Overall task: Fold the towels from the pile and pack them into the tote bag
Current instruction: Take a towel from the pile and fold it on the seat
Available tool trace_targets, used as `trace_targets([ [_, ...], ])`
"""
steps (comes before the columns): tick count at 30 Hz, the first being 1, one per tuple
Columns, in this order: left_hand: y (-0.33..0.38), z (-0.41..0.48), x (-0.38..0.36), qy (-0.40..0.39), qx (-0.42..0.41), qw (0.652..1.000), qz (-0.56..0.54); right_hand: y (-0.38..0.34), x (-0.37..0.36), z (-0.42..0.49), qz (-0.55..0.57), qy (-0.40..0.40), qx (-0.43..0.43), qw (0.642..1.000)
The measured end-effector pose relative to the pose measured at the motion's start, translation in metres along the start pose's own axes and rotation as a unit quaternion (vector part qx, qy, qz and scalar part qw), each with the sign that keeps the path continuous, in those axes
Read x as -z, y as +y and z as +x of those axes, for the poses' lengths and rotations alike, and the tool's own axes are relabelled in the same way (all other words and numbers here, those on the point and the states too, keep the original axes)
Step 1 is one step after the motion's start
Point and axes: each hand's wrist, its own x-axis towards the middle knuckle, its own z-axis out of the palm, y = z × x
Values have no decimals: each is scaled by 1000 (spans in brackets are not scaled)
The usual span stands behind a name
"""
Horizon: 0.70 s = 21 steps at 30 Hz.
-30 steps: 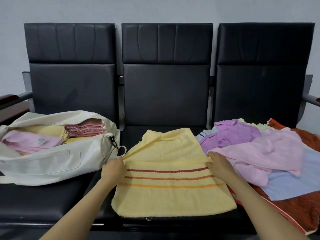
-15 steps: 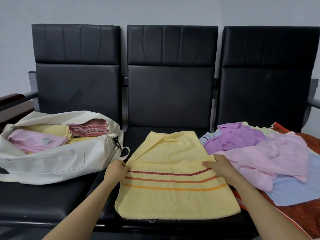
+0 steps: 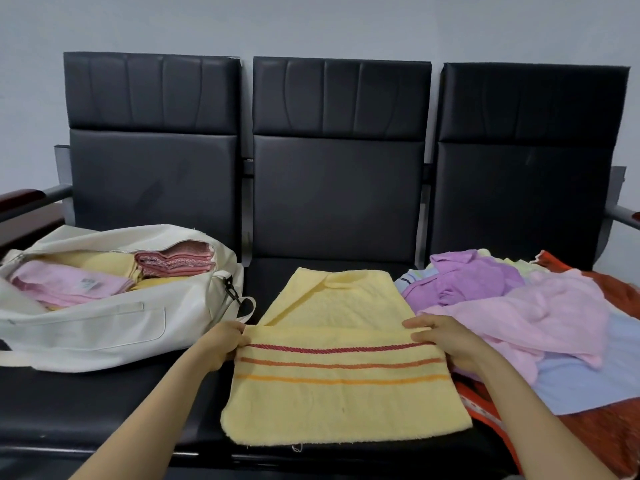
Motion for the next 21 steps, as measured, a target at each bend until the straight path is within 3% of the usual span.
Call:
trace_targets([
  [4, 1, -12, 5, -70, -24, 997, -29, 1, 7, -12, 12, -53, -31, 998],
  [8, 14, -46, 10, -106, -76, 981, -142, -5, 10, -28, 55, -36, -14, 998],
  [13, 62, -86, 28, -57, -168, 970, -167, -59, 21, -64, 71, 53, 129, 988],
  [21, 174, -179, 78, 0, -362, 894, -264, -183, 63, -154, 68, 124, 359, 923],
])
